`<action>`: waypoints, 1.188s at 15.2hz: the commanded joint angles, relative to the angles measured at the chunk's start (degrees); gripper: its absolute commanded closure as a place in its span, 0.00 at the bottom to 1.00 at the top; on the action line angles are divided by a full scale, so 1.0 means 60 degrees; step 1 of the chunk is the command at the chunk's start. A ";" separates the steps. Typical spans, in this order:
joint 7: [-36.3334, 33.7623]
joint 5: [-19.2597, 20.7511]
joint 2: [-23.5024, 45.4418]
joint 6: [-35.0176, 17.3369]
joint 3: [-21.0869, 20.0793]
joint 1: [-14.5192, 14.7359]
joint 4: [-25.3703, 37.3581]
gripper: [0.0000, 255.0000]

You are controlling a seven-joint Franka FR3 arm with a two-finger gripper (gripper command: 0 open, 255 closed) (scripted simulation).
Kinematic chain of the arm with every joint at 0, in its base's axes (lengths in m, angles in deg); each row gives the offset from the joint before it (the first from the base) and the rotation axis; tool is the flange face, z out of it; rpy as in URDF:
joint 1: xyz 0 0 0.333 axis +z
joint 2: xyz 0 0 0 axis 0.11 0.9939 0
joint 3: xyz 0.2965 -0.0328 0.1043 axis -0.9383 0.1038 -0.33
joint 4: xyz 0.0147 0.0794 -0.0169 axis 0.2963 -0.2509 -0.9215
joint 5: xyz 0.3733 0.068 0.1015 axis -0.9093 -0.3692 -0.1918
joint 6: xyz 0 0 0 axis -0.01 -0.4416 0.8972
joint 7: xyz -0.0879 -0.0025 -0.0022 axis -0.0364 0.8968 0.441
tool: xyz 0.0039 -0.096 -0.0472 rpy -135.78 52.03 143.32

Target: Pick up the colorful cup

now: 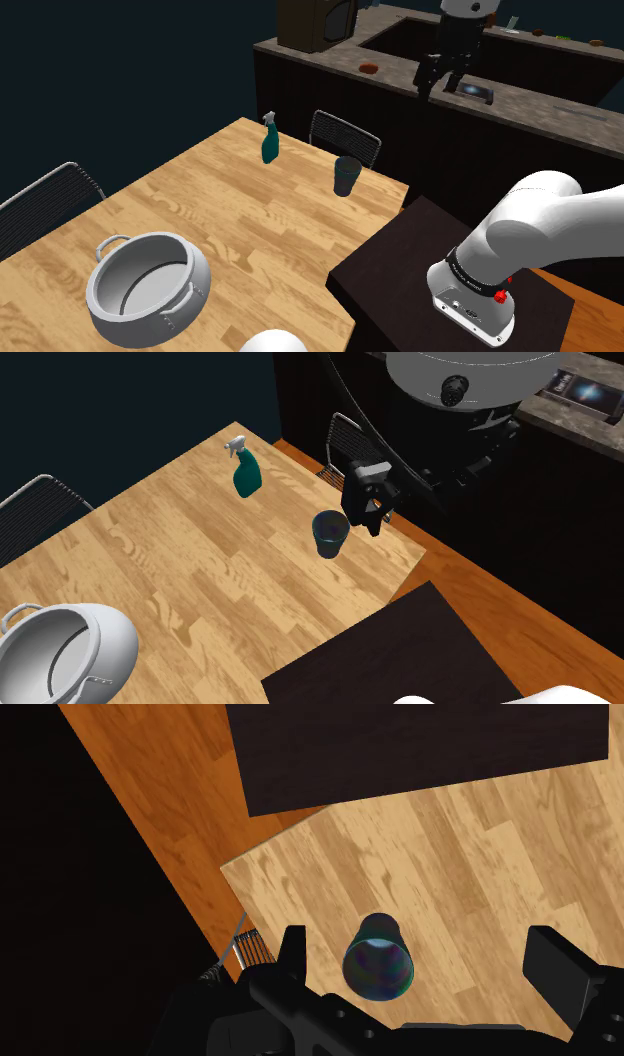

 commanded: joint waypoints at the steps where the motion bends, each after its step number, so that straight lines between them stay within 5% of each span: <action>1: 0.0000 0.0000 0.0000 0.0000 0.0000 0.0000 0.0000 0.00; 18: -0.1010 0.0227 0.4025 -0.5762 -0.0063 -0.0212 -0.1863 0.00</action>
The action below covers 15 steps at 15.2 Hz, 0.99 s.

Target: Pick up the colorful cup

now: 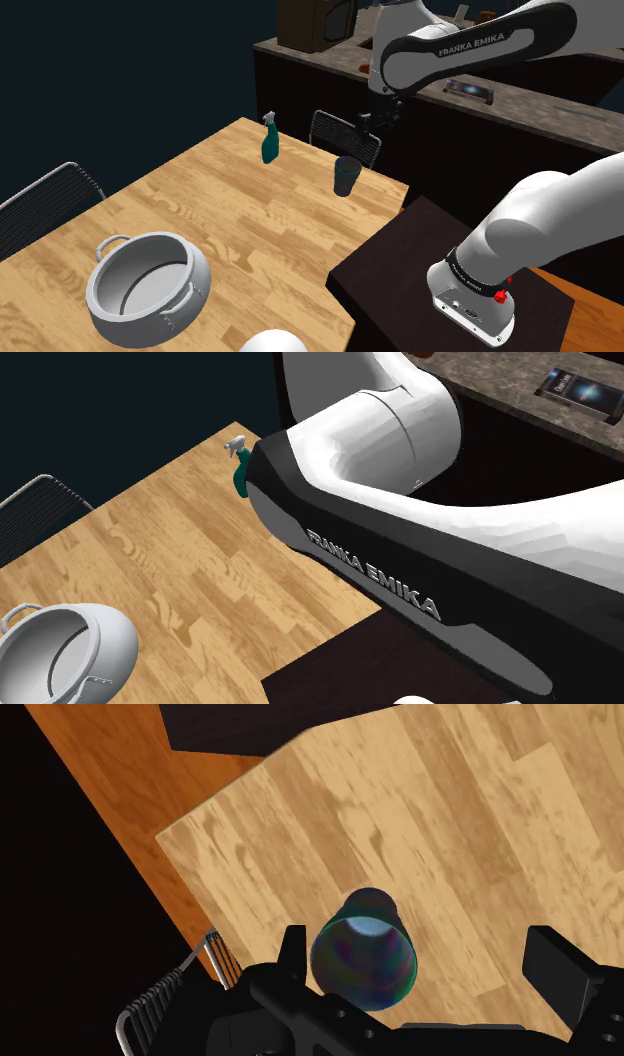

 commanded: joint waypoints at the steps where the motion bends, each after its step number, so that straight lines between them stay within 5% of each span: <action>1: -0.0091 0.0086 0.0707 -0.0706 0.0021 -0.0067 0.0011 0.00; 15: -0.1207 0.0913 0.6097 -0.4237 0.0071 -0.0258 0.1738 0.00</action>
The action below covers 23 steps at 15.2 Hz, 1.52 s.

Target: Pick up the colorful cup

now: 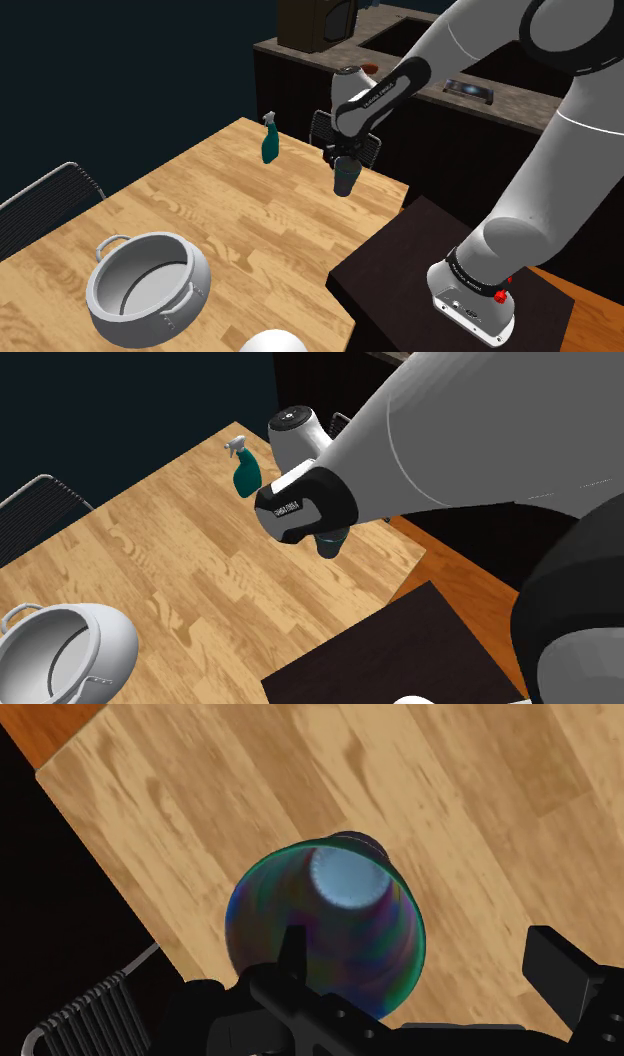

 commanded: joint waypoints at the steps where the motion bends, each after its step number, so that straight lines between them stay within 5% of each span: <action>1: -0.0152 0.0128 0.0772 -0.0372 0.0049 0.0006 0.0388 0.00; 11: -0.0473 0.0429 0.1921 -0.1292 0.0197 0.0084 0.0599 0.00; 12: -0.0482 0.0430 0.1915 -0.1292 0.0194 0.0091 0.0592 1.00; 23: -0.0399 0.0359 0.1676 -0.1079 0.0157 0.0061 0.0570 1.00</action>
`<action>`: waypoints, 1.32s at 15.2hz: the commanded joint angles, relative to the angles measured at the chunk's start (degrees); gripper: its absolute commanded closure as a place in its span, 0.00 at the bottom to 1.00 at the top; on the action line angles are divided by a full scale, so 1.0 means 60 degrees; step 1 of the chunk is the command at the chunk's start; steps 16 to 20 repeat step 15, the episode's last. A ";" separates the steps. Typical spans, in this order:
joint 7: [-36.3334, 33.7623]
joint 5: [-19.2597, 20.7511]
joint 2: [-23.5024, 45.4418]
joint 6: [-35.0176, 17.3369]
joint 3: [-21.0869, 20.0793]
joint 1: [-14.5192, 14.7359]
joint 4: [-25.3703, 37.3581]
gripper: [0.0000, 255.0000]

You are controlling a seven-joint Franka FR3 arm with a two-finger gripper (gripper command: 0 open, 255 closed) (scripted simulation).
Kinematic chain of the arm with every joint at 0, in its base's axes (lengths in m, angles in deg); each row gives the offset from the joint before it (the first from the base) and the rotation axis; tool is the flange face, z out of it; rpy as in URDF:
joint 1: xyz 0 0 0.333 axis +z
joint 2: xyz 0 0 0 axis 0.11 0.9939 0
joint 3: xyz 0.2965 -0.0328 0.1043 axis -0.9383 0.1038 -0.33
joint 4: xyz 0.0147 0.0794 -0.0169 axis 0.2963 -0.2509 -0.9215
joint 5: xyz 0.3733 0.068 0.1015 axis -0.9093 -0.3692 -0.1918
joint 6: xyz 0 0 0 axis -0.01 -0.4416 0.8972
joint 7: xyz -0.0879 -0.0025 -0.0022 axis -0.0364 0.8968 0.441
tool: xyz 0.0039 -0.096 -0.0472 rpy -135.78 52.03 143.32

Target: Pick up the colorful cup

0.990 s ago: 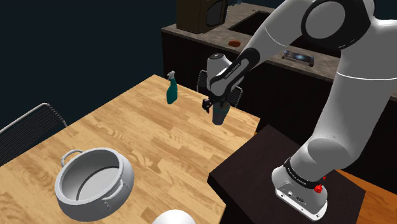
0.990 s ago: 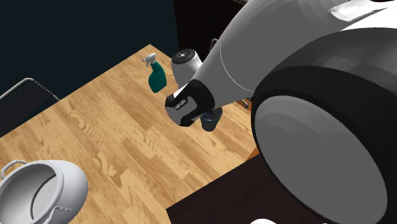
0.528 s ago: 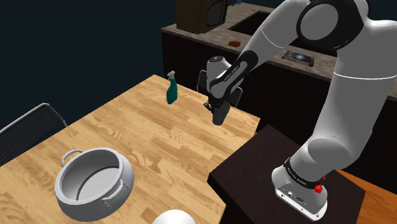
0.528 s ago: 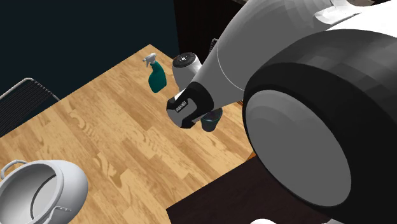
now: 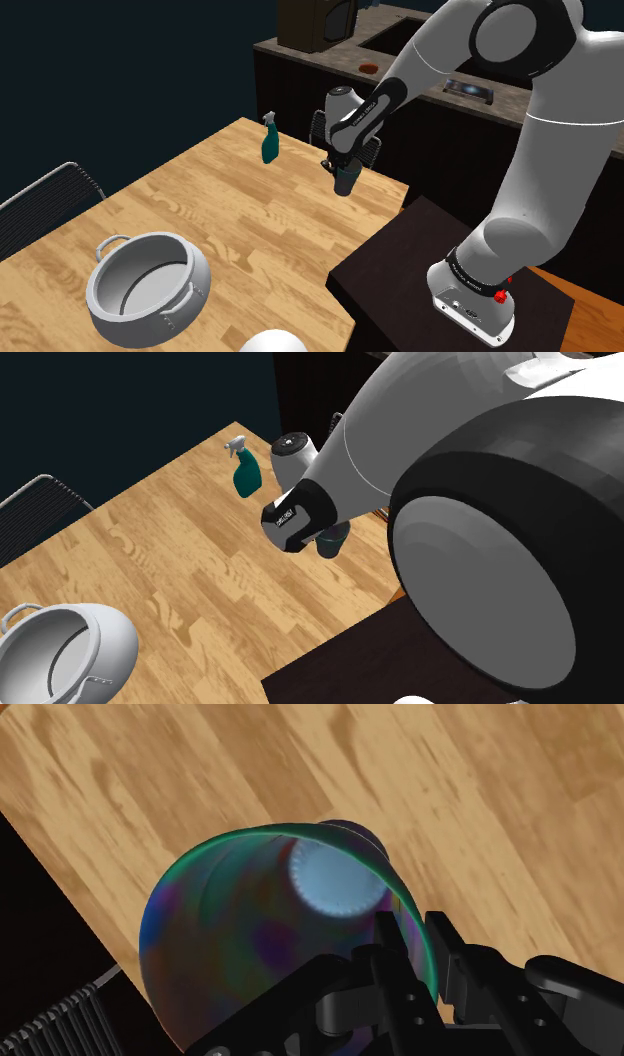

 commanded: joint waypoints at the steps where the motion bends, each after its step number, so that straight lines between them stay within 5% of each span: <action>1: 0.0065 -0.0063 -0.0215 0.0197 -0.0033 -0.0019 -0.0018 1.00; 13: 0.0487 -0.0470 -0.1562 0.1552 -0.0193 -0.0092 0.0013 1.00; 20: 0.0492 -0.0475 -0.1578 0.1570 -0.0194 -0.0091 0.0015 1.00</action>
